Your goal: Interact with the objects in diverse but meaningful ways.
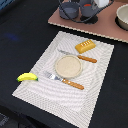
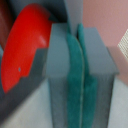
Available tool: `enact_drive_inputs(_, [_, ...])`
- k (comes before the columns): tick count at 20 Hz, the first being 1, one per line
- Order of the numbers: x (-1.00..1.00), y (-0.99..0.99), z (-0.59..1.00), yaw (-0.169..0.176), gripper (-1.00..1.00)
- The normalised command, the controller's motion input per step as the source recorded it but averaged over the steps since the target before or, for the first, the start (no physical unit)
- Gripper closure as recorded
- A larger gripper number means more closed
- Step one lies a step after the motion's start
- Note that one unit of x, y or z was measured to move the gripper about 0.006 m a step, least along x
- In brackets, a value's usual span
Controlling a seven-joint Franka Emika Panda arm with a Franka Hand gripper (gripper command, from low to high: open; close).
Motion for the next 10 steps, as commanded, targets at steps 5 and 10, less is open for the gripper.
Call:
enact_drive_inputs(5, [0.51,0.25,0.03,0.0,1.0])
enact_drive_inputs(10, [0.42,0.25,0.0,0.0,1.0])
